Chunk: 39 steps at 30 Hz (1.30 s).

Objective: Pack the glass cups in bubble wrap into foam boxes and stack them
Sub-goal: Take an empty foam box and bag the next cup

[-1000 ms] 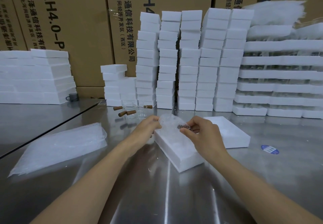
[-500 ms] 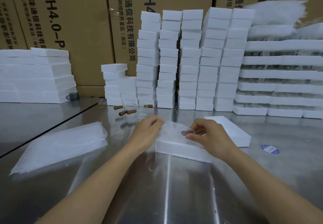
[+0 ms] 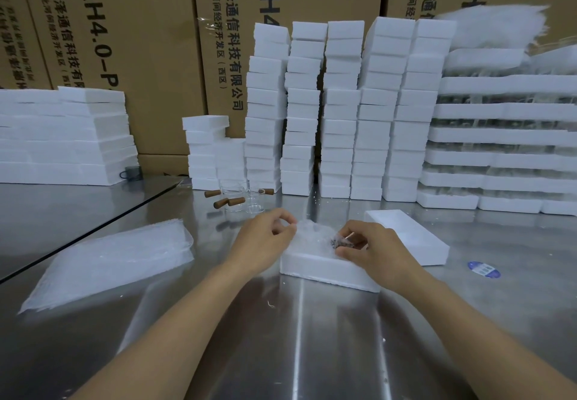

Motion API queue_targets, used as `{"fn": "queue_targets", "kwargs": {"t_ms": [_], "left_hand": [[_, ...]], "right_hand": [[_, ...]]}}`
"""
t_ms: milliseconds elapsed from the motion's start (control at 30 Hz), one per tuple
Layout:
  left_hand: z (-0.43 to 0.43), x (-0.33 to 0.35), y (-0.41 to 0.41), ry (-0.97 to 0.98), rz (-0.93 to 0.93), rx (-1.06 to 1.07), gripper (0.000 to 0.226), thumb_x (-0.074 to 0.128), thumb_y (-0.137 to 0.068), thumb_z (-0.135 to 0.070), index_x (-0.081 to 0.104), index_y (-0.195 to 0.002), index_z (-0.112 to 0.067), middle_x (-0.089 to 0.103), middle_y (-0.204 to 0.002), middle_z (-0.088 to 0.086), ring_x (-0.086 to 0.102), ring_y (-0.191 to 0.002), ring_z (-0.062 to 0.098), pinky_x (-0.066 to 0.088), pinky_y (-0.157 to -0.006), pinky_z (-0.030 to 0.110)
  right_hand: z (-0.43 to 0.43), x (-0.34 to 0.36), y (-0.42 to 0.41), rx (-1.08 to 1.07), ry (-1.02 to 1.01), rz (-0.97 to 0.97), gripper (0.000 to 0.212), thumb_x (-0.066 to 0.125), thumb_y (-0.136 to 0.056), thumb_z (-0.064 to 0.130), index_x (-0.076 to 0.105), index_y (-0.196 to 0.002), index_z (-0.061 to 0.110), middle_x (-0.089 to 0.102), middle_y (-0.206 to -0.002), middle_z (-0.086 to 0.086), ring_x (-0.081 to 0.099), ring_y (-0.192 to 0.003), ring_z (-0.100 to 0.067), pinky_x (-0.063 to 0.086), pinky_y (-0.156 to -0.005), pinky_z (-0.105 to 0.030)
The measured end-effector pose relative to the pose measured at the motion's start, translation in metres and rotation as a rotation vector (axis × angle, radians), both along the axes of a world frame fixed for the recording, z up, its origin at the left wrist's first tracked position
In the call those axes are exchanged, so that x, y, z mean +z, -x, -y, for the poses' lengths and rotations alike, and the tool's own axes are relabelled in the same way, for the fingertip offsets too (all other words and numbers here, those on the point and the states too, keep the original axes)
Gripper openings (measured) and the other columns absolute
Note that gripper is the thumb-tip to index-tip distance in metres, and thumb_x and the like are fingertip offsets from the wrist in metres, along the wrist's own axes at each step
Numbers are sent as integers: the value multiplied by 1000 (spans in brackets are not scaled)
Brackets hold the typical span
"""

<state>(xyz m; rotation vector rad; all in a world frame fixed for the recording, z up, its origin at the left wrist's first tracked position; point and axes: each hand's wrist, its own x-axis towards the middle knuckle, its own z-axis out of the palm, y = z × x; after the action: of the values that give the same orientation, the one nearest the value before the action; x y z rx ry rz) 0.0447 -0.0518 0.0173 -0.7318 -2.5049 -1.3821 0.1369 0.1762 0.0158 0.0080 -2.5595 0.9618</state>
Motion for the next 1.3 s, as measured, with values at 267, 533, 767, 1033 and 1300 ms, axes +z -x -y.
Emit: {"fn": "queue_targets", "kwargs": {"t_ms": [267,533,767,1033,1300], "left_hand": [[2,-2,5,-211,225,-103,25,81,-91,-3,71,-110,-15,83,-90,-3,71,-77,6,53,-80,19],[-2,-14,12,-113,32,-68,17,85,-86,-14,73,-89,-26,79,-78,-9,53,-61,-1,46,-65,12],[-4,-15,8,180,-215,44,7,72,-95,-41,76,-90,-40,63,-103,-22,57,-96,1,51,-82,28],[10,-7,11,405,-424,29,32,57,-93,-56,82,-91,-36,55,-105,-25,49,-102,-2,33,-68,16],[1,-4,6,-22,158,-318,49,70,-86,-41,59,-132,-56,57,-148,-24,50,-138,1,39,-109,30]], "right_hand": [[-8,1,-2,14,0,4,12,82,-87,21,74,-88,31,74,-84,11,62,-77,-6,47,-73,-18],[-13,3,-2,23,-26,7,17,82,-85,19,70,-77,28,70,-76,21,61,-71,-1,44,-67,-10],[-10,4,-3,19,2,0,10,80,-88,25,73,-81,26,74,-82,9,65,-77,-7,48,-71,-19],[-4,0,-2,16,11,-26,9,73,-92,24,76,-95,33,73,-95,15,60,-93,-3,41,-79,-10],[-43,0,1,-451,-239,-50,30,63,-90,28,67,-120,28,66,-124,-1,55,-120,-28,42,-99,-42]]}}
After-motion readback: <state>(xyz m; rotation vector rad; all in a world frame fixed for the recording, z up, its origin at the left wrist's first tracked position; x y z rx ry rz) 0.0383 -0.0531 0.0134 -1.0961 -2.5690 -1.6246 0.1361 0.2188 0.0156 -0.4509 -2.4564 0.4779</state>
